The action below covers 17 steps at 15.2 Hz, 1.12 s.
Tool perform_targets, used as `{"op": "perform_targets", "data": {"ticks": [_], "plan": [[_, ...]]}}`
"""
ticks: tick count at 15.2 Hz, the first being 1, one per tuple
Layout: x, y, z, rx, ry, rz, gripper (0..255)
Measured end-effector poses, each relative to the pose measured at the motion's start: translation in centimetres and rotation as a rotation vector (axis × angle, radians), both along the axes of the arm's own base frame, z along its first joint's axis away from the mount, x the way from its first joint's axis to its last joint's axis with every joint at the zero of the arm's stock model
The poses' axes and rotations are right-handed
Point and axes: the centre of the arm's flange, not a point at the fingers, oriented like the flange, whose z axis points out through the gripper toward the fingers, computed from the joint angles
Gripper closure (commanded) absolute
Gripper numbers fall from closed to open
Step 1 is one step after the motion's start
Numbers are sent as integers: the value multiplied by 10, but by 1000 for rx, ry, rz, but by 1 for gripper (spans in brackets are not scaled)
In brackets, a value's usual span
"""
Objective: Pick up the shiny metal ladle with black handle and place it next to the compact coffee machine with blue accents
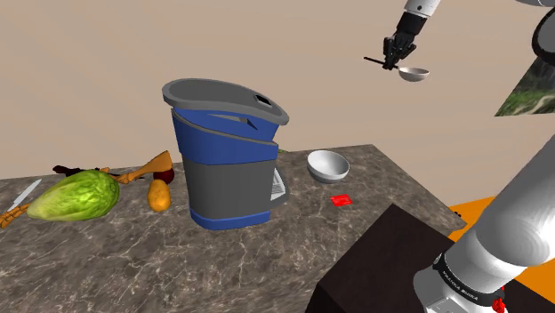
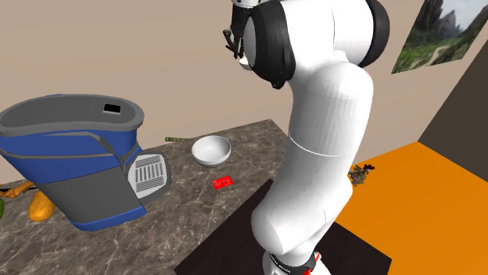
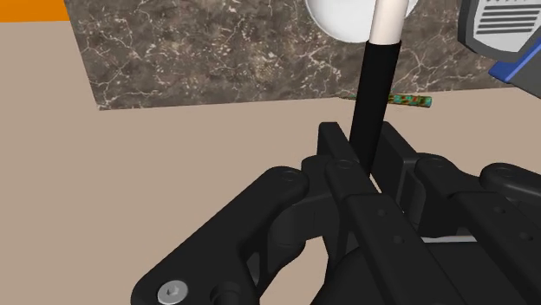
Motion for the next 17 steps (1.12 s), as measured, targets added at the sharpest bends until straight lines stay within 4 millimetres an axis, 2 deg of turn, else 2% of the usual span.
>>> {"op": "perform_targets", "data": {"ticks": [4,11,17], "plan": [[-4,52,4,1,1,1,255],[-27,145,-1,0,1,1,255],[-41,221,3,0,0,2,255]]}}
